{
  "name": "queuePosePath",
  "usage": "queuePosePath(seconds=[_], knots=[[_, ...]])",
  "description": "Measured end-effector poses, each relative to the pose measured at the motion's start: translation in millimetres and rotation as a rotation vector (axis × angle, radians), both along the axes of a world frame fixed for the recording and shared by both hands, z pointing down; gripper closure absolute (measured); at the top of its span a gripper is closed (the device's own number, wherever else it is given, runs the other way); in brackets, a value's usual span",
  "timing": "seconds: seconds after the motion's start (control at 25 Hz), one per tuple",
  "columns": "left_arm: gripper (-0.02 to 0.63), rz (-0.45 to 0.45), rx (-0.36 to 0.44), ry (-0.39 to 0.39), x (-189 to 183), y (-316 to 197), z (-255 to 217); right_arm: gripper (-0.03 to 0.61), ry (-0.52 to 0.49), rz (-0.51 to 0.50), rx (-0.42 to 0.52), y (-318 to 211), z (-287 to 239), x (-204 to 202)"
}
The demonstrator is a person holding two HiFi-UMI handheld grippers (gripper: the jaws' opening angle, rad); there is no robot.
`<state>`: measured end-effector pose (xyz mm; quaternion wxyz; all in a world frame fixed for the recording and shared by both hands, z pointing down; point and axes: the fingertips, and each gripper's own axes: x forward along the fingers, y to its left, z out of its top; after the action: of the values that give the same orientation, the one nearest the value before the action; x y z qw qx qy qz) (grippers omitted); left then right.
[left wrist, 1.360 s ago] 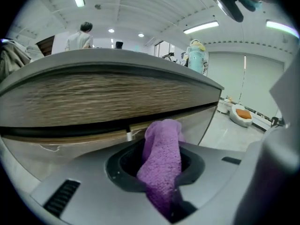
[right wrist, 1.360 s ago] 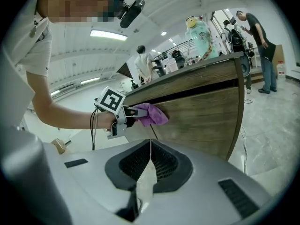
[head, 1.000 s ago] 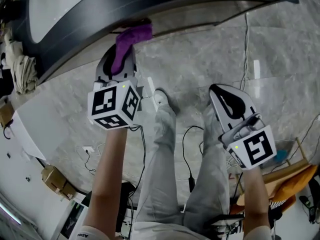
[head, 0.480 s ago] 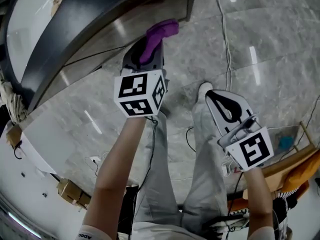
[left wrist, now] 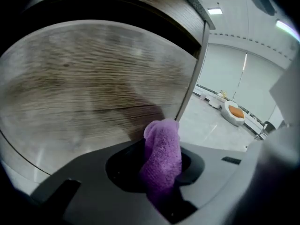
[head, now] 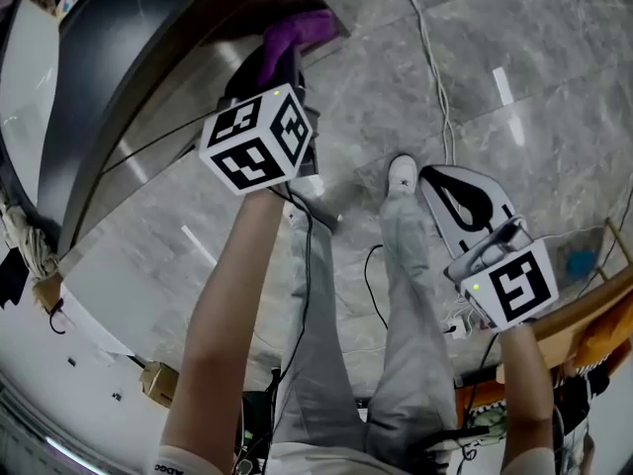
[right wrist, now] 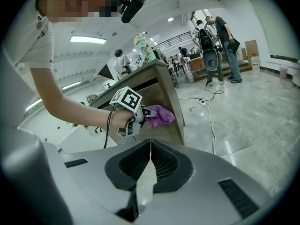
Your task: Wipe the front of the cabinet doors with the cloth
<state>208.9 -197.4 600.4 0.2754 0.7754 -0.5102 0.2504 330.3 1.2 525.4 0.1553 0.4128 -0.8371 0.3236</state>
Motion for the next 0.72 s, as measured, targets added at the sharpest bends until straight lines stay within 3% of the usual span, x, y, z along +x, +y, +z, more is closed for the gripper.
queuePosePath(seconds=[0.24, 0.48, 0.72], knots=[[0.522, -0.014, -0.028, -0.039, -59, 11, 10, 0.551, 0.008, -0.009, 0.008, -1, 4, -29], [0.522, 0.017, -0.035, -0.103, -133, 23, 16, 0.551, -0.001, -0.046, 0.024, -7, -1, -98], [0.520, -0.018, -0.069, -0.114, -206, 36, 22, 0.551, -0.018, -0.043, 0.036, -17, -9, -159]])
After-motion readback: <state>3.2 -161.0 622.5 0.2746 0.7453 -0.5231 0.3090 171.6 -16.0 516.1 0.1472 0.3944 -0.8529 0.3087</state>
